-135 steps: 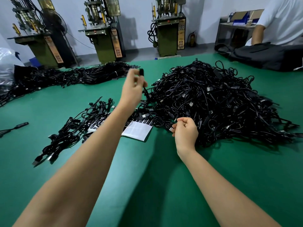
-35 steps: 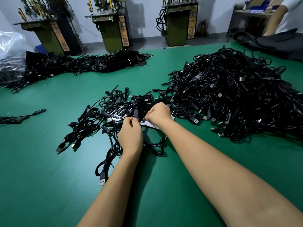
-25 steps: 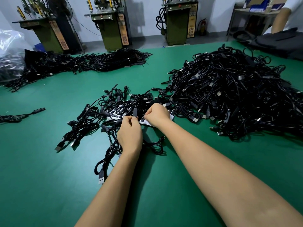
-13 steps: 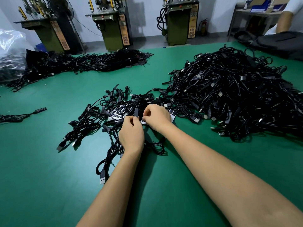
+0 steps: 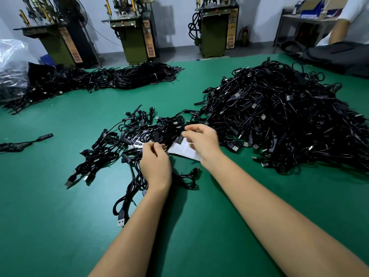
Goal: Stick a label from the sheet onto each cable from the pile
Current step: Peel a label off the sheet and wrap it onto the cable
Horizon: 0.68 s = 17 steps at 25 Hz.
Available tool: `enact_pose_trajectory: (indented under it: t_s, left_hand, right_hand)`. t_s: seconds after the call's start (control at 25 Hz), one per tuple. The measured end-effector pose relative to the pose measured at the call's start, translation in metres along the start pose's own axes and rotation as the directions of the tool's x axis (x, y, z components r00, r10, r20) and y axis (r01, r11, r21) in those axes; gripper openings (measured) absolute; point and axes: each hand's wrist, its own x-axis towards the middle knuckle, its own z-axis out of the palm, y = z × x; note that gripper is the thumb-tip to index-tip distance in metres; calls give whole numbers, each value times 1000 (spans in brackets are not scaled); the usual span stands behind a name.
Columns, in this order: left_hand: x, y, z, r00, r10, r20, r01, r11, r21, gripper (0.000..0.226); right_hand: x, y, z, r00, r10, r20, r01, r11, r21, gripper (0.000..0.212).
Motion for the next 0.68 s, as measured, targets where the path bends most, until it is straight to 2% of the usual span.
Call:
enact_pose_trajectory:
  t_s: [0.08,0.2,0.28,0.36,0.44,0.56,0.68]
  left_hand:
    - [-4,3,2,995,80,57,-71,987,-148,15]
    - [-17,11,15,922,150,358,-39,953,-301,15]
    - [-26,16,26,823,131,553,39,958,-286,17]
    - [-31,18,31,734,101,672,39,981,-190,21]
    - [-31,18,32,696,79,714,53,986,-161,24]
    - [-27,17,30,702,42,711,136,972,-192,24]
    - [-26,16,30,700,34,713,142,972,-186,22]
  right_hand:
    - [-5,0,-32,994,92,-53,-84,988,129,15]
    - [-13,4,-78,986,144,-89,-115,954,276,15]
    - [-19,9,-93,985,140,-102,-101,942,320,14]
    - [-21,15,-98,987,96,-126,-51,945,323,14]
    - [-22,18,-97,990,35,-135,9,951,309,17]
    - [-21,21,-96,991,-42,-125,74,961,266,22]
    - [-22,25,-94,986,-113,-119,136,967,214,24]
